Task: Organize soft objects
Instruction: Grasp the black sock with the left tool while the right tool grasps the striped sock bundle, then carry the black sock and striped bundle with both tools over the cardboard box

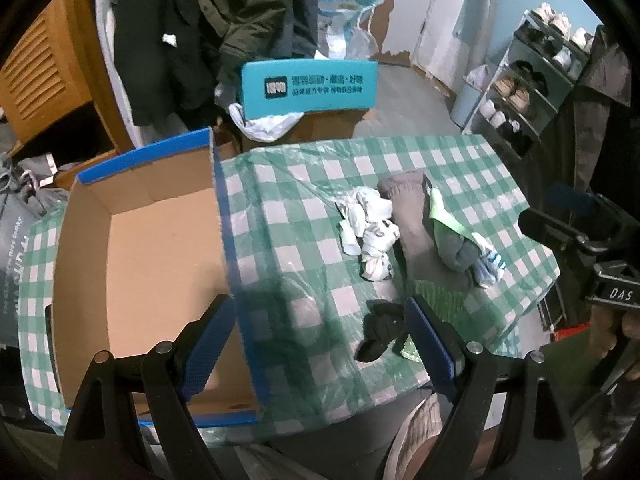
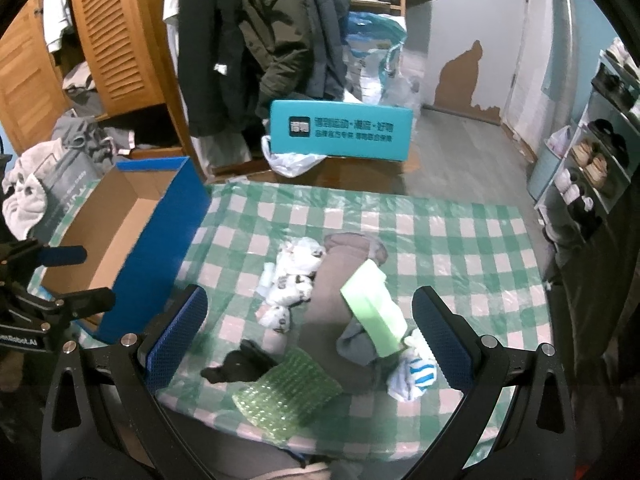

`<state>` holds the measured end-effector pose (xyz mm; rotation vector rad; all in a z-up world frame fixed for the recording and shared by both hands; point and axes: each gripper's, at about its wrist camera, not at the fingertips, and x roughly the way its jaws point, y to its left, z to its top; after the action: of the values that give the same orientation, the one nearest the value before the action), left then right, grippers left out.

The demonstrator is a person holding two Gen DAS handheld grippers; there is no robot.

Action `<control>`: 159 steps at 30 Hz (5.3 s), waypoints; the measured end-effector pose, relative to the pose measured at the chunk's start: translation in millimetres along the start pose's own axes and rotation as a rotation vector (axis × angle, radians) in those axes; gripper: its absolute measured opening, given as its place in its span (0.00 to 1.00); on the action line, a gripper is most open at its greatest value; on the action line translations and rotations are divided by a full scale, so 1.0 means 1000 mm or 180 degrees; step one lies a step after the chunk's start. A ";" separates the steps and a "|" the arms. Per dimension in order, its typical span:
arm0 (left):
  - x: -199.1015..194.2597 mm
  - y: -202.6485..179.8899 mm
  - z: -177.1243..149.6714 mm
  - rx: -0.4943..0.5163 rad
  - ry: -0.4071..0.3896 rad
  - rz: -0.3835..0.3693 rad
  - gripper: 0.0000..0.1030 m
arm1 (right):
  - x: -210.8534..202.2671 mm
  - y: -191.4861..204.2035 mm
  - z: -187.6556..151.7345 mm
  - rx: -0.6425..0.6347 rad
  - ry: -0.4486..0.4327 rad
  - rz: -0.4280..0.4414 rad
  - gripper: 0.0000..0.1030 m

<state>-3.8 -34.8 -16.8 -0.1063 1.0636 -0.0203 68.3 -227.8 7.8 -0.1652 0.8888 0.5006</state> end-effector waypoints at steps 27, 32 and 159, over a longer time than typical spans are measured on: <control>0.102 -0.032 0.004 0.0268 0.0646 -0.0015 0.85 | 0.060 -0.102 -0.048 0.0632 0.0660 -0.0320 0.98; 0.118 -0.034 0.001 0.0245 0.0735 -0.0056 0.85 | 0.077 -0.113 -0.060 0.0723 0.0846 -0.0356 0.98; -0.021 0.106 0.013 -0.0406 -0.0428 0.0047 0.40 | 0.060 0.126 0.056 -0.0410 0.0482 0.0782 0.43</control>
<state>-6.5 72.6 -3.0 -0.2123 0.9308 0.0672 78.0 -77.4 4.1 -0.2148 1.0315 0.7828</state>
